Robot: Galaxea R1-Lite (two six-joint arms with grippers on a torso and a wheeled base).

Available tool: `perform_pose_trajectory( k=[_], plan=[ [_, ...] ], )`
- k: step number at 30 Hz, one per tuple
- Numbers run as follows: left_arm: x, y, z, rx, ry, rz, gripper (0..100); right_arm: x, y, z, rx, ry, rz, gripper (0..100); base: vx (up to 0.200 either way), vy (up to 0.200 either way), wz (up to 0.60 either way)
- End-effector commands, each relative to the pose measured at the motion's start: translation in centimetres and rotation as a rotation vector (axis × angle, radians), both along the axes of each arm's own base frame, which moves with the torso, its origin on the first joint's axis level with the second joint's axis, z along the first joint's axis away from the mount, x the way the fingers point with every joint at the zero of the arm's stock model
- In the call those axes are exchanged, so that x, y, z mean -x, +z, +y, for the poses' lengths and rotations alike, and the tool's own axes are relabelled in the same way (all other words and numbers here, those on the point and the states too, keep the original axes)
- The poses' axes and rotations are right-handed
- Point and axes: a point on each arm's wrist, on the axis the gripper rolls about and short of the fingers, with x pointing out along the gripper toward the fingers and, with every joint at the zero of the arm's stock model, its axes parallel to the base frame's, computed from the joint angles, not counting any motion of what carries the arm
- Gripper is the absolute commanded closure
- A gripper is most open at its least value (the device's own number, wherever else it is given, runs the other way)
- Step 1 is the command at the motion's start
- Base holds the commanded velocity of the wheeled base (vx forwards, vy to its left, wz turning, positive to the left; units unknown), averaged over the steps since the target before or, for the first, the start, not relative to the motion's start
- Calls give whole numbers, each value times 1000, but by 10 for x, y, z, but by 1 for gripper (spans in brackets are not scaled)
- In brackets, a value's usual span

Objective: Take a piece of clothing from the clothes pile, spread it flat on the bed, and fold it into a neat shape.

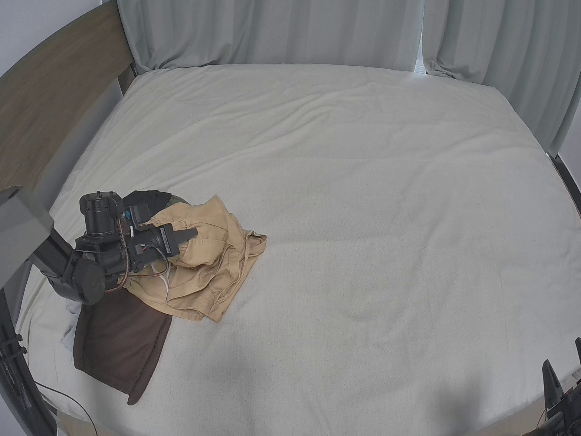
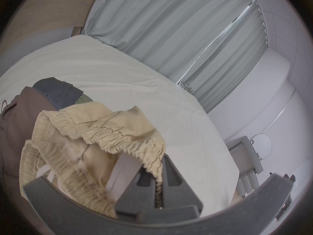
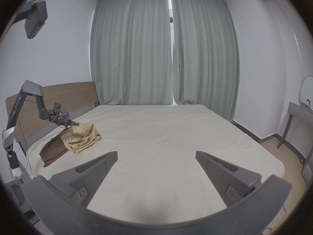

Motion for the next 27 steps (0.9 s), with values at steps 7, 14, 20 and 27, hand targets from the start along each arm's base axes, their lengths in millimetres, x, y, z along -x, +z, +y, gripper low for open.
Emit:
perform_pose_trajectory(
  k=[7,14,20,27],
  plan=[
    [38,20,-3,9,-14,-40,100,0,-5,0,0,-1,1,0,0,0,0],
    [55,26,-3,35,-13,-58,100,0,-5,0,-1,-1,2,0,0,0,0],
    [63,32,0,32,-3,-80,100,0,-5,0,0,-1,1,0,0,0,0],
    [71,38,1,35,-5,-89,100,0,-5,0,0,-1,1,0,0,0,0]
  ],
)
